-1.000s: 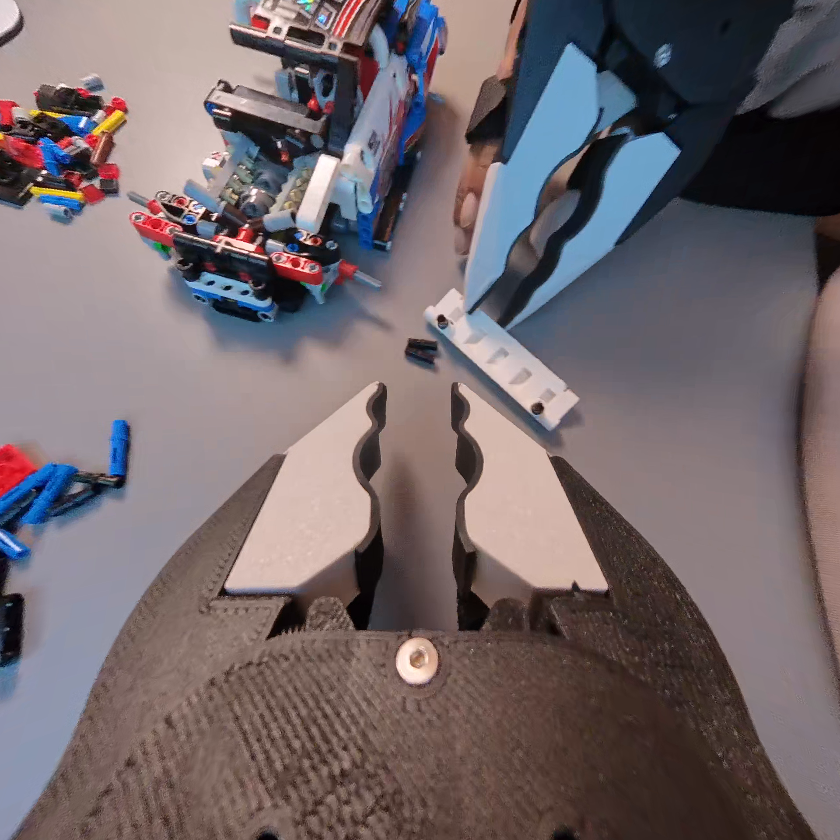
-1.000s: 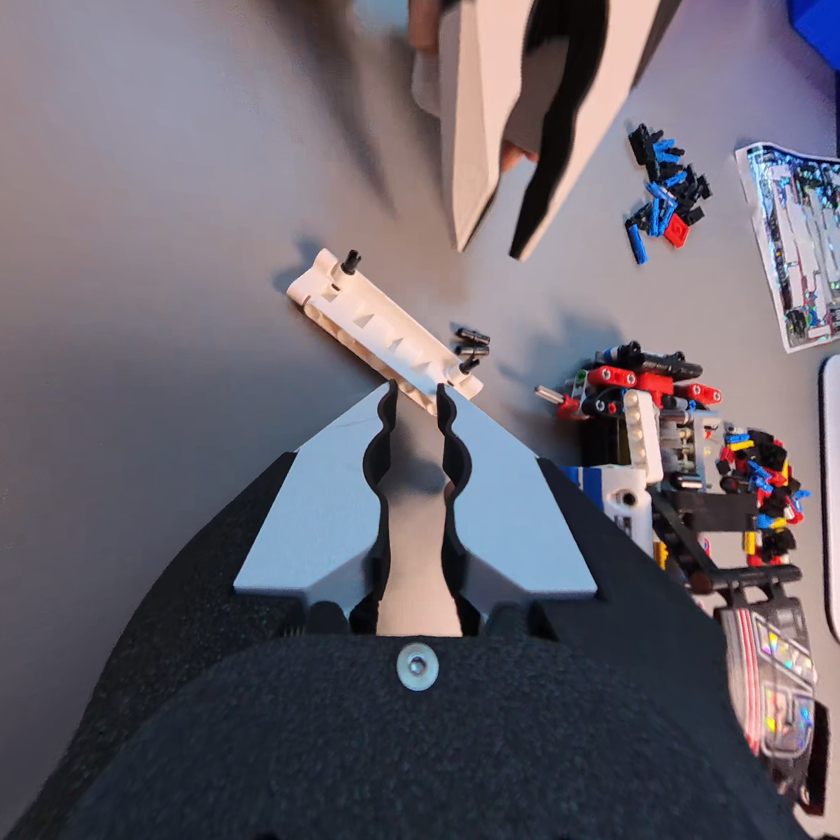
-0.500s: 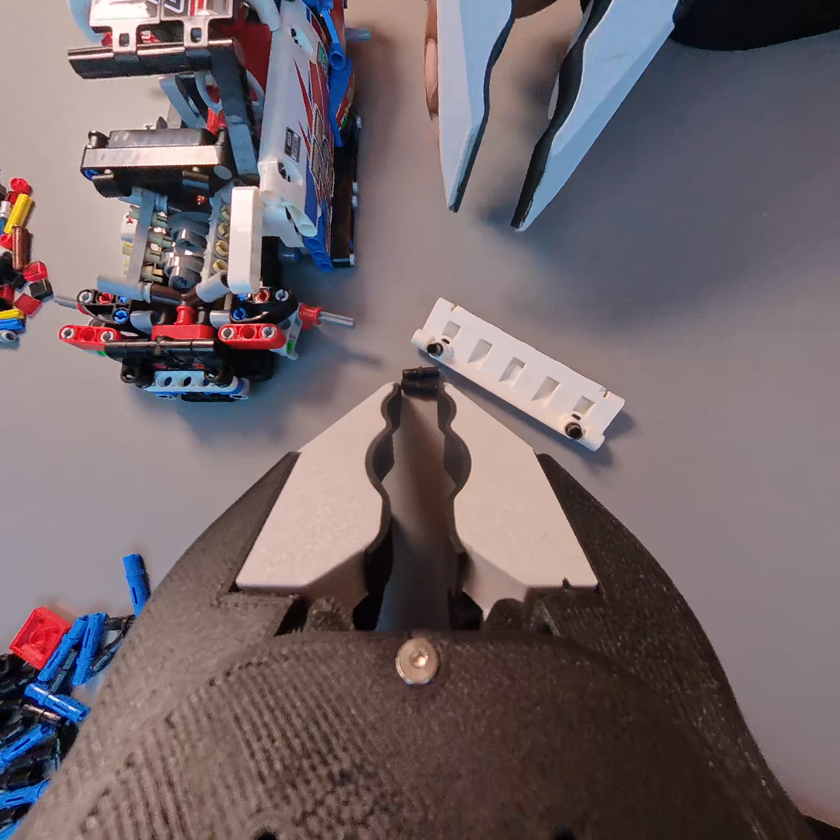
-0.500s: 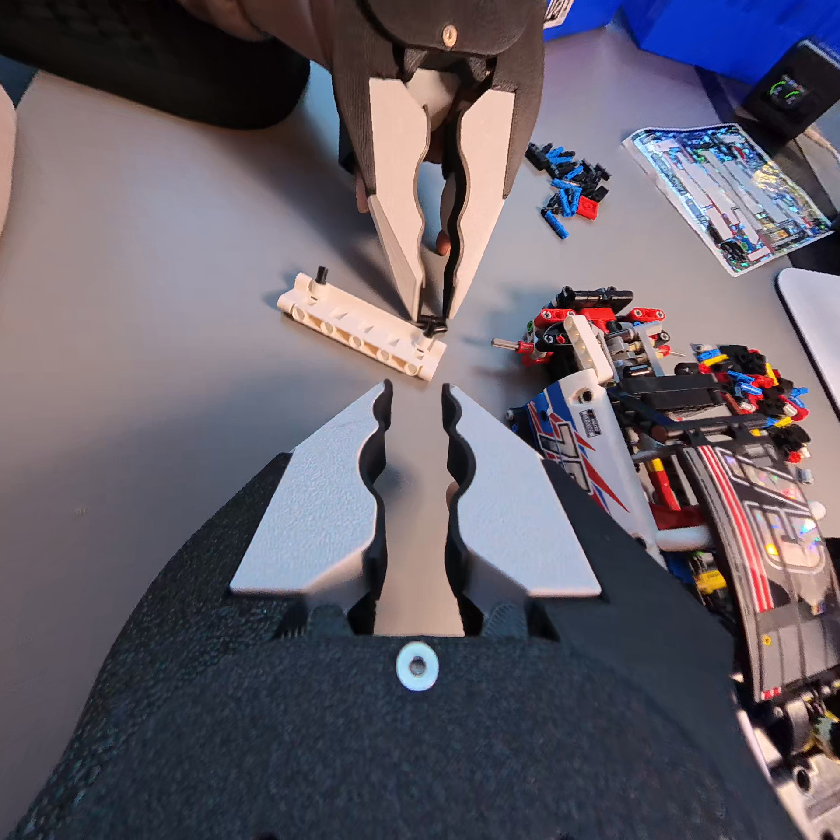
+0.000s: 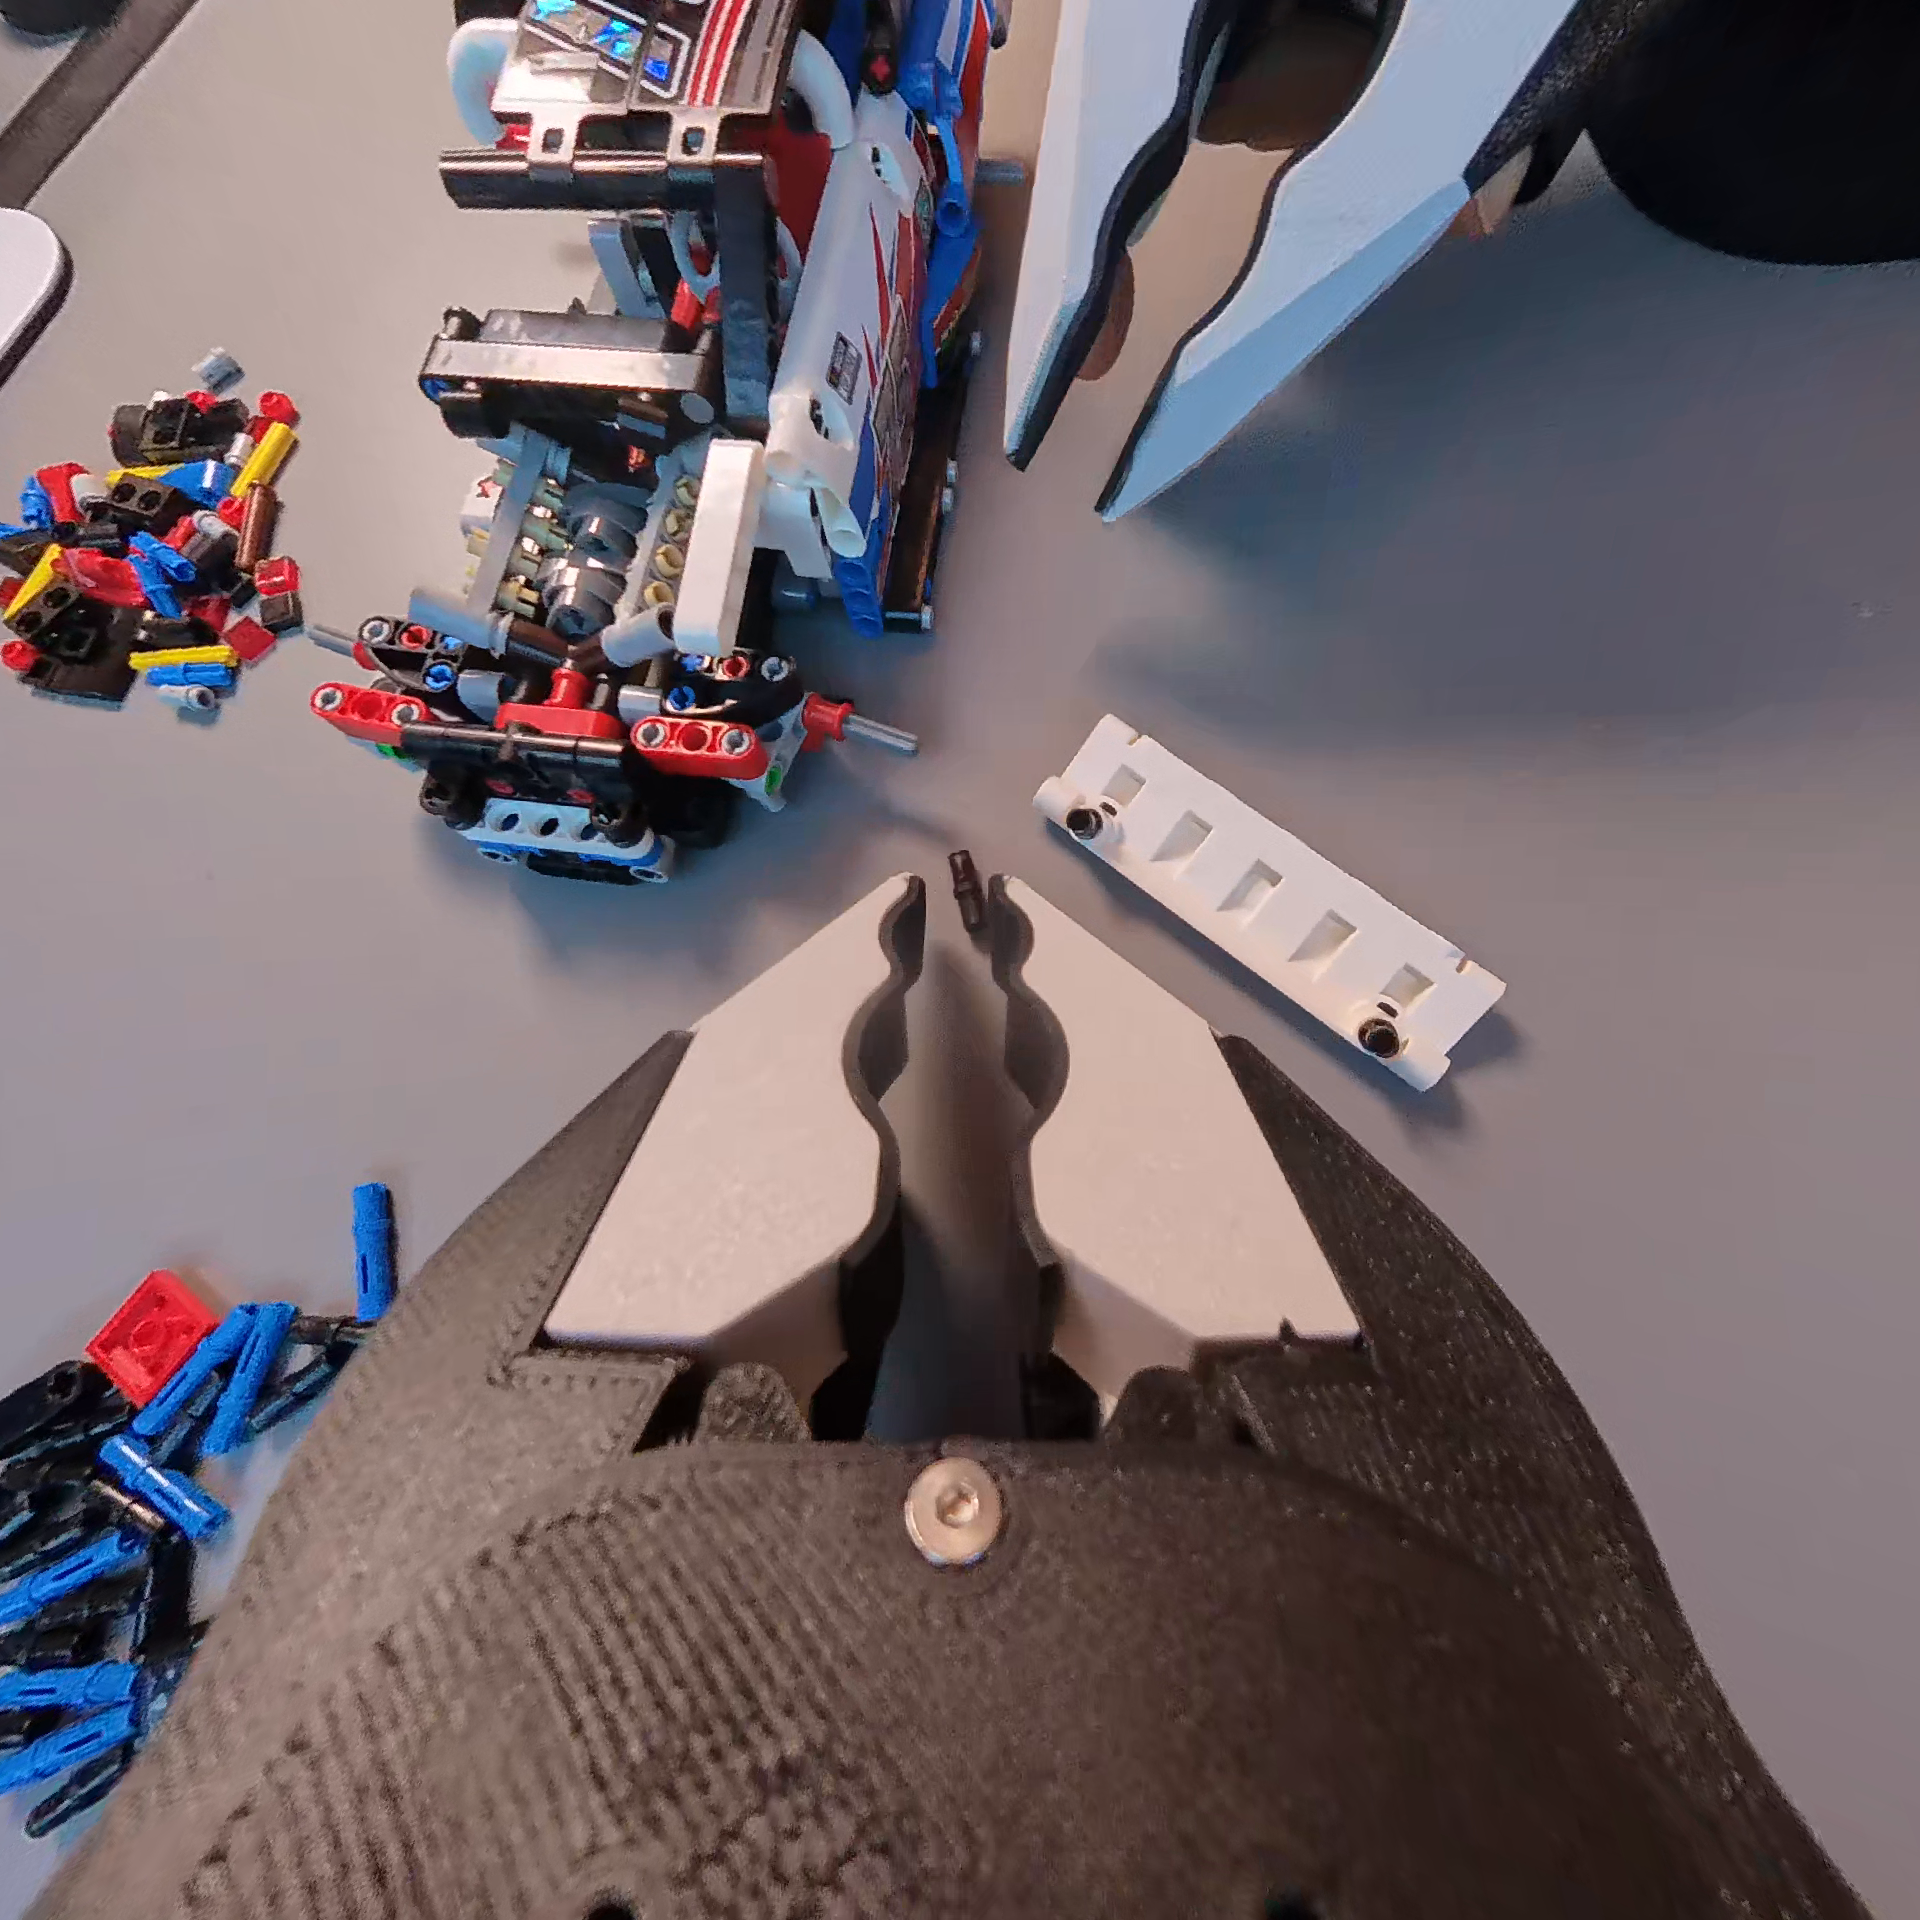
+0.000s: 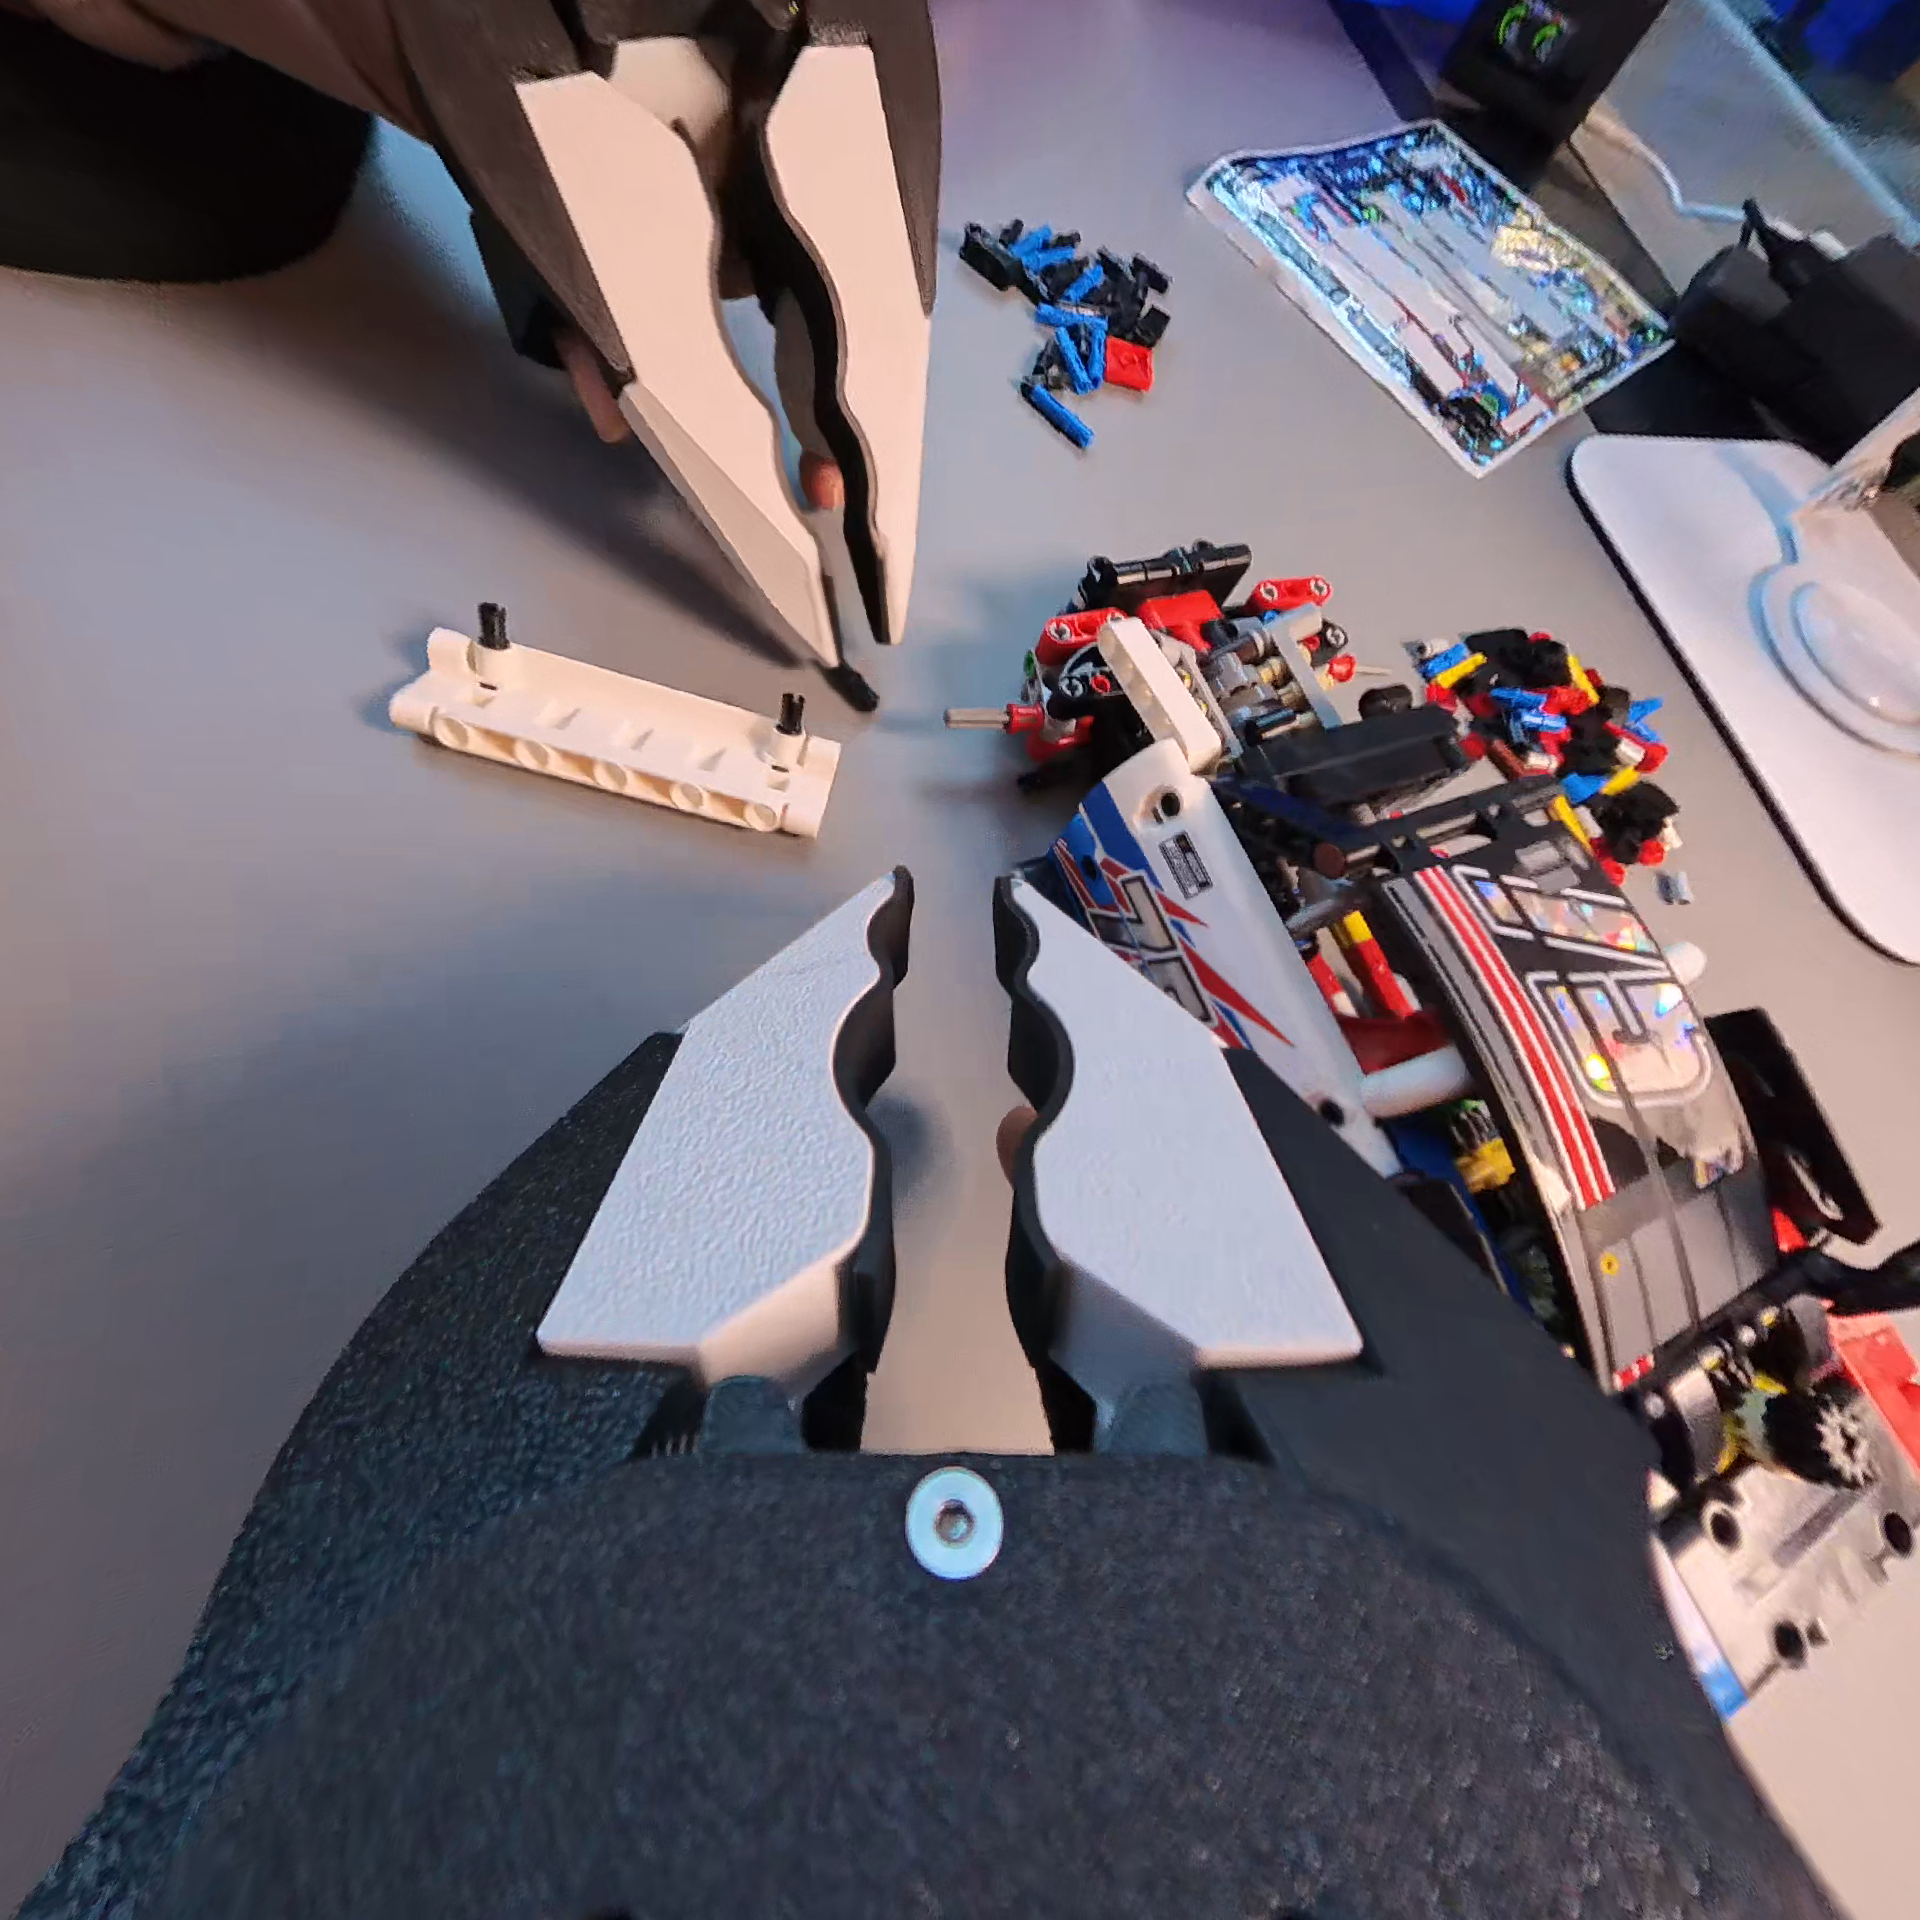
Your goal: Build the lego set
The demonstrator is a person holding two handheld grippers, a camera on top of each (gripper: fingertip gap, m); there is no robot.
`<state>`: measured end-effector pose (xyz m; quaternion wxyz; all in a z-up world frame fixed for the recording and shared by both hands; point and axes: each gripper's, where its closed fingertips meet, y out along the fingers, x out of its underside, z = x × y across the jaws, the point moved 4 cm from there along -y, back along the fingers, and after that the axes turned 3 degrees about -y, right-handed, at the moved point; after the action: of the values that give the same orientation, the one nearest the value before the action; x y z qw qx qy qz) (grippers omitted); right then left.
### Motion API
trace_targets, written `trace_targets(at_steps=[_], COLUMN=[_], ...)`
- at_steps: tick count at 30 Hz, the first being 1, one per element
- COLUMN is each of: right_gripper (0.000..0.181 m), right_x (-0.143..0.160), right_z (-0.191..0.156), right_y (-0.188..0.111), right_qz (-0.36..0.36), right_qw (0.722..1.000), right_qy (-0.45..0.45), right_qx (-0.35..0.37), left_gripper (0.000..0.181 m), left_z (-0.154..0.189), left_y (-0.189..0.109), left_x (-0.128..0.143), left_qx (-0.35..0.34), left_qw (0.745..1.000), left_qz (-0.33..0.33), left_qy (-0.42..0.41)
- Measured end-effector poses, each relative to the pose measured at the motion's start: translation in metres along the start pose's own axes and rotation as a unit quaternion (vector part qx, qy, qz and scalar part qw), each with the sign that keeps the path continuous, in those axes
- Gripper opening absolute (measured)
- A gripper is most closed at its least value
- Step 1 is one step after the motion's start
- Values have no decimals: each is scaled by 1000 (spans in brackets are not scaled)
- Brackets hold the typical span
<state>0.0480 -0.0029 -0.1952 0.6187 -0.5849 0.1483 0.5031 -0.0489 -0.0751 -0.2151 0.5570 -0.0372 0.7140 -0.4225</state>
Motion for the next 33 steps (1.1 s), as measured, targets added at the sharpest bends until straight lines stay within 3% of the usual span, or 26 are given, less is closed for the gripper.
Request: trace_targets(at_steps=[5,13,15,18,20,23,33], right_gripper=[13,14,13,14,14,13,4], right_x=[10,-5,-11,-29,-41,-54,-55], right_z=[2,-5,-9,-21,-32,-42,-56], right_y=[7,19,16,7,-1,-10,-12], right_qz=[-34,-23,7,80,126,163,152], right_qw=[999,1000,1000,996,990,982,978], right_qy=[9,1,0,-29,-53,-76,-126], right_qx=[15,9,2,-19,-39,-58,-66], left_gripper=[17,2,2,2,2,2,2], left_z=[0,1,6,30,39,48,60], left_y=[4,4,0,-17,-28,-33,-34], left_x=[1,2,-1,-22,-33,-40,-43], left_qx=[5,-17,-8,85,108,132,169], left_qw=[1000,998,999,991,985,980,973], left_qz=[-22,-46,-18,90,127,142,152], left_qy=[-3,43,50,43,48,51,50])
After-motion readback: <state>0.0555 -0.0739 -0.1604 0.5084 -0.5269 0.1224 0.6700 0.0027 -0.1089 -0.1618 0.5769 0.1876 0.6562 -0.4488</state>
